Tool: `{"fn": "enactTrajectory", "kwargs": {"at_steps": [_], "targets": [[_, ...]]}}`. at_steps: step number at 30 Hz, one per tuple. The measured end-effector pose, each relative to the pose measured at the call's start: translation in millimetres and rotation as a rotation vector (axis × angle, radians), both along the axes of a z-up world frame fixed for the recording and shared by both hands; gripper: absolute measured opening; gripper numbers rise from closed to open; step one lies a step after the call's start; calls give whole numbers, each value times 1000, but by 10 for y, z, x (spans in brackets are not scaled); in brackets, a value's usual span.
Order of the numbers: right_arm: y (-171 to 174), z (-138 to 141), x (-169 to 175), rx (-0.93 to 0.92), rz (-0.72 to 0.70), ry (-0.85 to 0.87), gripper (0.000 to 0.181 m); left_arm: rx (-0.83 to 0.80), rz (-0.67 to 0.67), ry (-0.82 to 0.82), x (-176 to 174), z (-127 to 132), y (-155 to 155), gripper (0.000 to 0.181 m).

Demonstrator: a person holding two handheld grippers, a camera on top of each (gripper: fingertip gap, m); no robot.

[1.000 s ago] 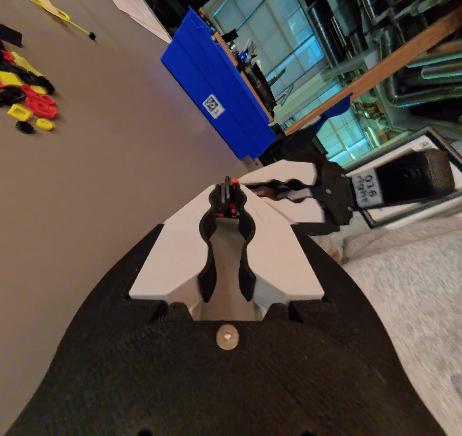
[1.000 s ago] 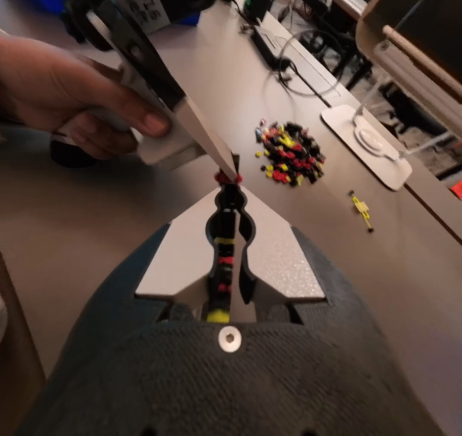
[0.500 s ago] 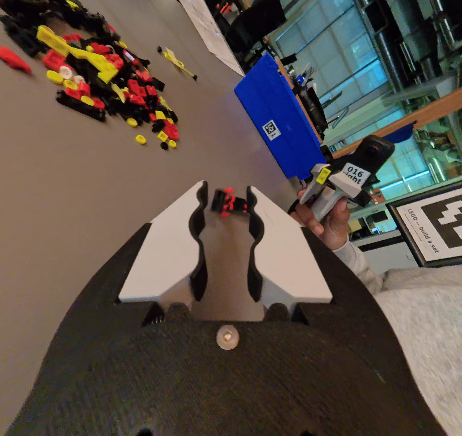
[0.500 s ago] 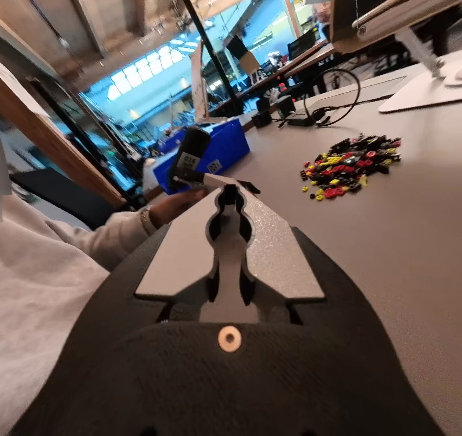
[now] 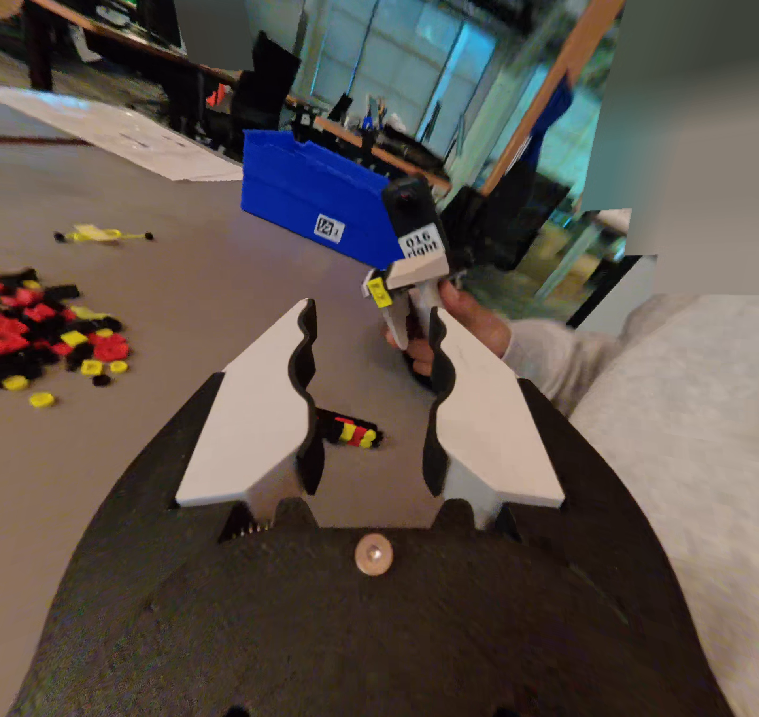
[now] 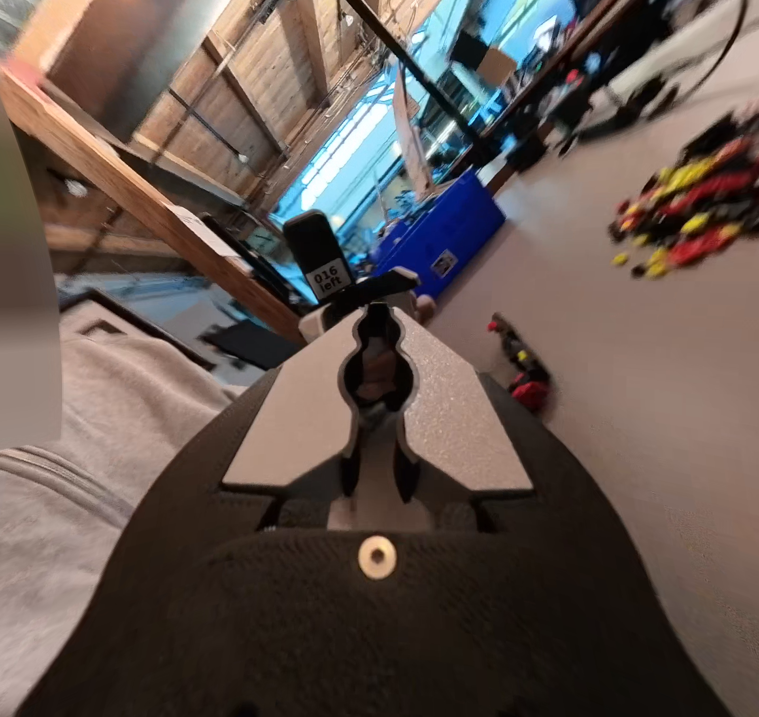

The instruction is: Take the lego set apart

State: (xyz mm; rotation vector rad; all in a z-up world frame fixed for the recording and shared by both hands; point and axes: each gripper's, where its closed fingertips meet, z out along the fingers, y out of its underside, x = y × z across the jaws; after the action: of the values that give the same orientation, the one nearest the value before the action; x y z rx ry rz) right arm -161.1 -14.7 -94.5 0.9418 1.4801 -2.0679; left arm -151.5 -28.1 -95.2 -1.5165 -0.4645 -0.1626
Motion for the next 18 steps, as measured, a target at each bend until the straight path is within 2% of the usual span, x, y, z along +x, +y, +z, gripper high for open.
{"fn": "enactTrajectory", "kwargs": {"at_steps": [3,5,9,13,18], "targets": [[-52,-77,5,-118,106,-236,4,-188,31,276,99,-136,71,53],[-89,-123,20,-161,152,-329,4,-255,98,410,77,-165,67,41],[-206,-193,106,-122,212,-372,5,-306,93,455,93,-227,86,30],[-218,-175,118,-173,238,-415,4,-331,100,505,99,-239,78,15],[-218,-217,122,-172,262,-444,4,-357,94,532,106,-276,79,15]]}}
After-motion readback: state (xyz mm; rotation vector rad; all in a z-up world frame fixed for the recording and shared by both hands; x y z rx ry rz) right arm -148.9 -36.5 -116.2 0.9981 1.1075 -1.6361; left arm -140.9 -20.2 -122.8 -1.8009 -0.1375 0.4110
